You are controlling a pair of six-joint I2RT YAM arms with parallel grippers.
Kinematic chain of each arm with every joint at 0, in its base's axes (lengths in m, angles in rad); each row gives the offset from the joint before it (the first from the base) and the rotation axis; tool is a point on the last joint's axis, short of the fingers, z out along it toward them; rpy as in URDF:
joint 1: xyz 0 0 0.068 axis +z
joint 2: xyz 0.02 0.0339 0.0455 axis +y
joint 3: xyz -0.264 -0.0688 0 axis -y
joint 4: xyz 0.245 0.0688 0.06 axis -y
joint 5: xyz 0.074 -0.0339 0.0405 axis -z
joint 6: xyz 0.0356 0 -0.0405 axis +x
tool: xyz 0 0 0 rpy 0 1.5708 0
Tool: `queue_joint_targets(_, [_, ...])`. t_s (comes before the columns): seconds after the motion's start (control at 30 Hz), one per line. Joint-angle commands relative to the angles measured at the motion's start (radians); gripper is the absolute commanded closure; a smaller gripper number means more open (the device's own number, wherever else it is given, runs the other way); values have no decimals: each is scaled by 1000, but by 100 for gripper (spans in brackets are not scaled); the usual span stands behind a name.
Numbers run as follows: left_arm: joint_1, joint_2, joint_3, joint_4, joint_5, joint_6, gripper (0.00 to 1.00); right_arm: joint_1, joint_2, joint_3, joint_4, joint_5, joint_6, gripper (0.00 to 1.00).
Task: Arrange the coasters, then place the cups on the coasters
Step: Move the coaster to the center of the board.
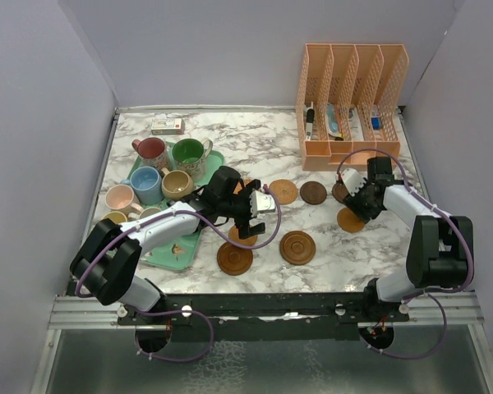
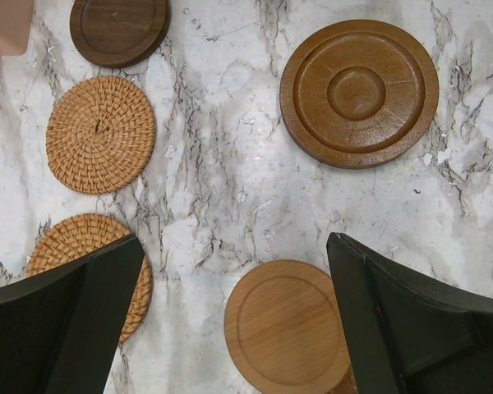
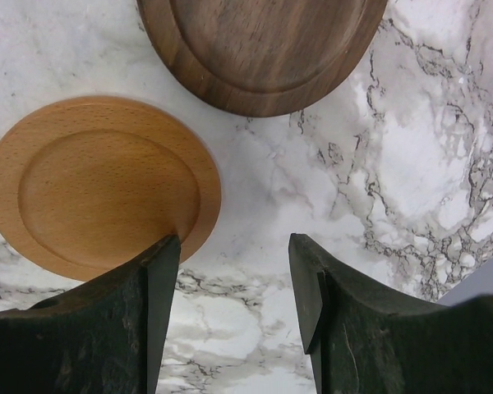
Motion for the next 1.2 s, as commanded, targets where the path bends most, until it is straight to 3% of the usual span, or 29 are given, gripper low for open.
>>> queue_joint_targets(0.0, [7, -25, -13, -4, -1, 24, 1, -11, 4, -65, -127, 36, -22, 43])
queue_joint_targets(0.73, [13, -35, -13, 10, -22, 8, 1, -10, -63, 39, -138, -188, 56, 42])
queue_joint_targets(1.03, [45, -46, -7, 13, -14, -16, 1, 1, -192, 77, -222, -596, 66, 40])
queue_joint_targets(1.17, [68, -49, 0, -12, 1, -5, 1, 27, -234, 58, -207, -684, 80, 39])
